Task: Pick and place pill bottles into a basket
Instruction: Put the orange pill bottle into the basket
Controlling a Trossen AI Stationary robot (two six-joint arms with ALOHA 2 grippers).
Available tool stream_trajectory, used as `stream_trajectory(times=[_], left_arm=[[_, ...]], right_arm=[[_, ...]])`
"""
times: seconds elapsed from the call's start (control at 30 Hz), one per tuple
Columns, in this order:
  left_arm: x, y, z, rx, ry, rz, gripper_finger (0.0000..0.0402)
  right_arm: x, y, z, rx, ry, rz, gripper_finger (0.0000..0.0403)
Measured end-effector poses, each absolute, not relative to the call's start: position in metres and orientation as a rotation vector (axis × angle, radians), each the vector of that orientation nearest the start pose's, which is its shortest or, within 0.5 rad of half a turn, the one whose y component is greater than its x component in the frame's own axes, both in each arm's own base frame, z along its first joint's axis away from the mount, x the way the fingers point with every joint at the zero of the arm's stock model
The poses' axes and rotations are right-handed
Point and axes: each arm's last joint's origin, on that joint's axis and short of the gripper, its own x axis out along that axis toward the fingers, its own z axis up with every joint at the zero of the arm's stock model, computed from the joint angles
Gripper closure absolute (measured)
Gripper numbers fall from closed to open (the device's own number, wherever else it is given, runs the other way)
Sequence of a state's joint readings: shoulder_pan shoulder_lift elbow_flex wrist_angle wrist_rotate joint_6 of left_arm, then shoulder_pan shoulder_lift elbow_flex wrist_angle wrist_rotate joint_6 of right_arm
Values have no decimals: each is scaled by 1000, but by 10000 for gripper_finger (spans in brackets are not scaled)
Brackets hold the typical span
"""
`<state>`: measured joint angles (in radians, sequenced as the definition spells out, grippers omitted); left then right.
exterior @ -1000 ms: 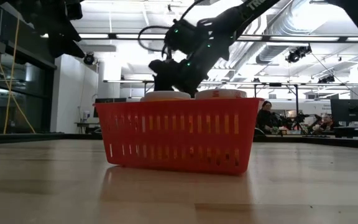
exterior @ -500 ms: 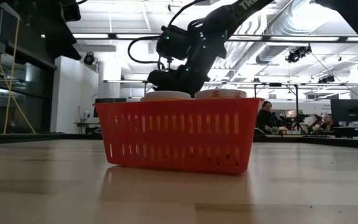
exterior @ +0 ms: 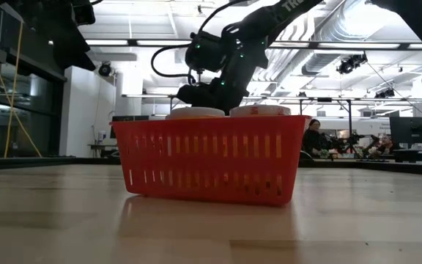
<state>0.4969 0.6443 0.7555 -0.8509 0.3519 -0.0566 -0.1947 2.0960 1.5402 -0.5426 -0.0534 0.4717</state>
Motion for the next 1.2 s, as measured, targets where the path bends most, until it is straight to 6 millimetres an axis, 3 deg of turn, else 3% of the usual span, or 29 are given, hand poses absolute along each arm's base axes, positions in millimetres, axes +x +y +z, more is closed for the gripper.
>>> stream_trajectory(times=[0.5, 0.9, 1.2], left_arm=[[107, 46, 285, -361, 671, 152, 115], [108, 47, 287, -368, 642, 156, 115], [109, 47, 288, -356, 627, 124, 115]], right_arm=[[428, -83, 168, 532, 1047, -380, 212], [428, -74, 169, 521, 1086, -315, 213], [437, -61, 204, 454, 1110, -297, 202]])
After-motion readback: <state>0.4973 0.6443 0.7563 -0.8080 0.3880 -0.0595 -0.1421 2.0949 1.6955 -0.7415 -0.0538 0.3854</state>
